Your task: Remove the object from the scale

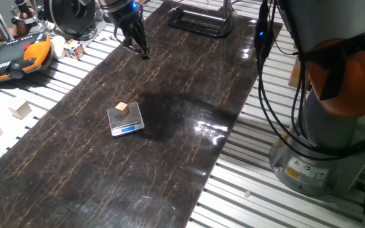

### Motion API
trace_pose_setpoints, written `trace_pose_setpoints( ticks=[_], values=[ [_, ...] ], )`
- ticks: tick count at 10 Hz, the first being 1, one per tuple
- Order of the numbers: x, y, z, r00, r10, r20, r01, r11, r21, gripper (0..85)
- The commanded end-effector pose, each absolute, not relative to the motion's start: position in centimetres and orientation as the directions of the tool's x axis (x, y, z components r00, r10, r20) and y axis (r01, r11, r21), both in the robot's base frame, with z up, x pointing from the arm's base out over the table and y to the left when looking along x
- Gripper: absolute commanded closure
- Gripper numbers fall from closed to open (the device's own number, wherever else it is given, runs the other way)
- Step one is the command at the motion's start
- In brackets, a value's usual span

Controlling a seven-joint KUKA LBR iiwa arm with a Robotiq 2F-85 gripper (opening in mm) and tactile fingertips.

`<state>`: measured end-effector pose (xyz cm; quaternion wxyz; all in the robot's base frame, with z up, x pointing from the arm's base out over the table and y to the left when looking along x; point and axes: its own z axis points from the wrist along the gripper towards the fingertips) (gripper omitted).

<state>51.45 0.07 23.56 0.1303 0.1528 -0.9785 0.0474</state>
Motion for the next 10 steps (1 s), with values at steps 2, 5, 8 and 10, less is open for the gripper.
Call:
trace_pose_setpoints(
  ticks=[2,5,8,10],
  values=[
    [51.44,0.07,23.55,-0.925,-0.271,0.267,-0.296,0.953,-0.058,84.3],
    [51.44,0.06,23.55,-0.933,-0.247,0.263,-0.272,0.960,-0.064,84.3],
    [51.45,0.04,23.56,-0.948,-0.208,0.242,-0.233,0.969,-0.079,84.3],
    [51.45,0.04,23.56,-0.972,-0.132,0.193,-0.154,0.983,-0.100,84.3]
  ],
)
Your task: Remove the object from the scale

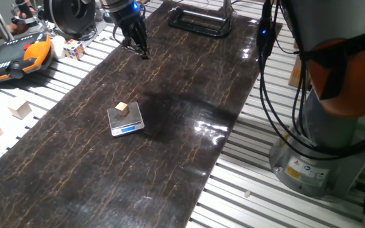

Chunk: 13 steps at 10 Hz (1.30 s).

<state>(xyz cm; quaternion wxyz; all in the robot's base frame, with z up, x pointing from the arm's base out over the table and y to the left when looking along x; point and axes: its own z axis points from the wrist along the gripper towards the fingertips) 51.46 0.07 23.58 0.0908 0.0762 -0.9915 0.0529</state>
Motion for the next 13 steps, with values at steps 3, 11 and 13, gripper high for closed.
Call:
trace_pose_setpoints(
  ticks=[3,11,13],
  values=[
    [51.45,0.04,23.56,-0.992,-0.028,0.126,-0.032,0.999,-0.036,84.3],
    [51.45,0.04,23.56,-0.990,-0.037,0.136,-0.045,0.998,-0.053,84.3],
    [51.86,0.43,23.53,-0.987,0.012,0.161,0.006,0.999,-0.040,74.0]
  ],
)
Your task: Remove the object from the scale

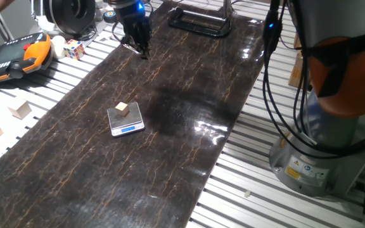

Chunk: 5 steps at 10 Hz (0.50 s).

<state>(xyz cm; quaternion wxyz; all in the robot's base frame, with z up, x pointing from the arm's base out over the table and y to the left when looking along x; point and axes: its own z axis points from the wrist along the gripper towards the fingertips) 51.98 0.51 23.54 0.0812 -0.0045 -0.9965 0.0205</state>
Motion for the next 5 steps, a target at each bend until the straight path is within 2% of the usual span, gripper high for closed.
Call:
trace_pose_setpoints(
  ticks=[1,3,5],
  values=[
    [53.0,1.1,23.5,-0.987,0.029,0.160,0.021,0.998,-0.054,64.0],
    [55.3,2.7,23.0,-0.985,0.046,0.165,0.034,0.997,-0.074,48.3],
    [57.0,4.2,21.0,-0.990,0.032,0.134,0.015,0.992,-0.125,38.3]
  ],
)
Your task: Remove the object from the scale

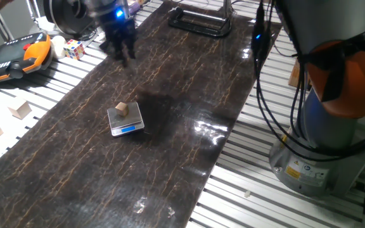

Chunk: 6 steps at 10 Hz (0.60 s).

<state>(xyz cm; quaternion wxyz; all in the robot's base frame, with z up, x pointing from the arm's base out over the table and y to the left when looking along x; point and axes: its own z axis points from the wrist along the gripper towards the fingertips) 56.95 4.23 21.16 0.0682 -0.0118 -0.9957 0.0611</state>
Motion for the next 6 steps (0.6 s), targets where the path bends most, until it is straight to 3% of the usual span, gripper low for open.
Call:
trace_pose_setpoints(
  ticks=[1,6],
  values=[
    [57.8,4.6,20.0,-0.991,0.034,0.129,0.019,0.994,-0.112,37.0],
    [59.2,6.6,14.4,-0.993,0.057,0.101,0.048,0.995,-0.086,24.7]
  ],
)
